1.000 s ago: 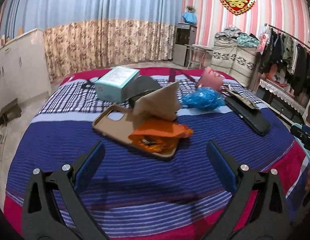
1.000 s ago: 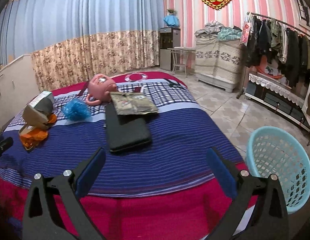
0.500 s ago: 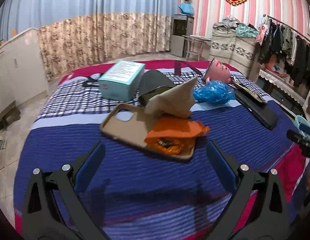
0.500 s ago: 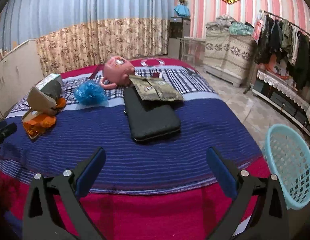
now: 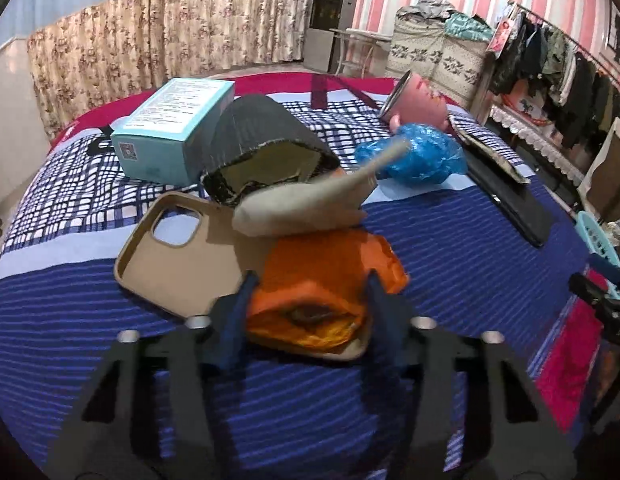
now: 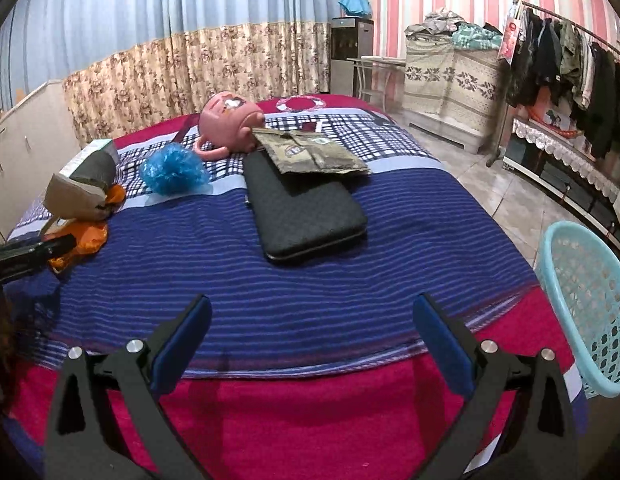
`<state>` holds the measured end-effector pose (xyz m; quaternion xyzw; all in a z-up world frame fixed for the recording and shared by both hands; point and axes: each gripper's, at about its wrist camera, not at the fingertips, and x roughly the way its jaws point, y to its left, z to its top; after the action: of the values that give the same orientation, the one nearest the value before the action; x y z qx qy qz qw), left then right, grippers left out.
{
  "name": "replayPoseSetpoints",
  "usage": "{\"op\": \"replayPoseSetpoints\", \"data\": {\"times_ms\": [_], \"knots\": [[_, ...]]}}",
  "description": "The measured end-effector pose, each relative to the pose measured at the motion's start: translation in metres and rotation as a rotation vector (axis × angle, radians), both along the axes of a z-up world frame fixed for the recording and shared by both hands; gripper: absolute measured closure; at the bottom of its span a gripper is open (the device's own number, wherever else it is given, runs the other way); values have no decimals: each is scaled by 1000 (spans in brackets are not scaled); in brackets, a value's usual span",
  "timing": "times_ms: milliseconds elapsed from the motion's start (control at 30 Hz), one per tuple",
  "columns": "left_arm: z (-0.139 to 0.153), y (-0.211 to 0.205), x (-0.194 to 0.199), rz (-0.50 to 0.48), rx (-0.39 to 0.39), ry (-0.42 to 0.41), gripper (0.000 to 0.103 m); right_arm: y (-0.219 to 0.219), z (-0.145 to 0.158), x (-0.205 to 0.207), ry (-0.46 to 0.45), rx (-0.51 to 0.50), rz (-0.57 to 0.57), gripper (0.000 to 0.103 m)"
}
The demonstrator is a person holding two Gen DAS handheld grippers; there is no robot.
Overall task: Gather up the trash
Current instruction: 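Grasp the orange wrapper with the left gripper while the right gripper grasps the beige paper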
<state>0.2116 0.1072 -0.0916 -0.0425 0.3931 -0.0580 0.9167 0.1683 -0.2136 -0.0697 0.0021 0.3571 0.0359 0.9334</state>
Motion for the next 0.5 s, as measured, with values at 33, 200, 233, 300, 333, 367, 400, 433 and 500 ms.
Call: {"op": "replayPoseSetpoints", "data": {"times_ms": [33, 200, 233, 300, 333, 367, 400, 433, 500], "knots": [[1, 2, -4, 11, -6, -11, 63, 3, 0, 0, -3, -1, 3, 5], [13, 14, -28, 20, -32, -75, 89, 24, 5, 1, -20, -10, 44, 5], [17, 18, -31, 22, -43, -83, 90, 29, 7, 1, -24, -8, 56, 5], [25, 25, -42, 36, -48, -114, 93, 39, 11, 1, -33, -10, 79, 5], [28, 29, -48, 39, -48, -126, 94, 44, 11, 2, -37, -12, 87, 5], [32, 34, -54, 44, -55, -138, 96, 50, 13, 2, -40, -17, 101, 5], [35, 37, -57, 48, -62, -145, 96, 56, 14, 2, -44, -22, 113, 5], [39, 43, -62, 58, -66, -154, 96, 64, 14, 3, -49, -29, 126, 5], [44, 52, -69, 78, -56, -165, 96, 72, 14, 4, -49, -27, 144, 5]]}}
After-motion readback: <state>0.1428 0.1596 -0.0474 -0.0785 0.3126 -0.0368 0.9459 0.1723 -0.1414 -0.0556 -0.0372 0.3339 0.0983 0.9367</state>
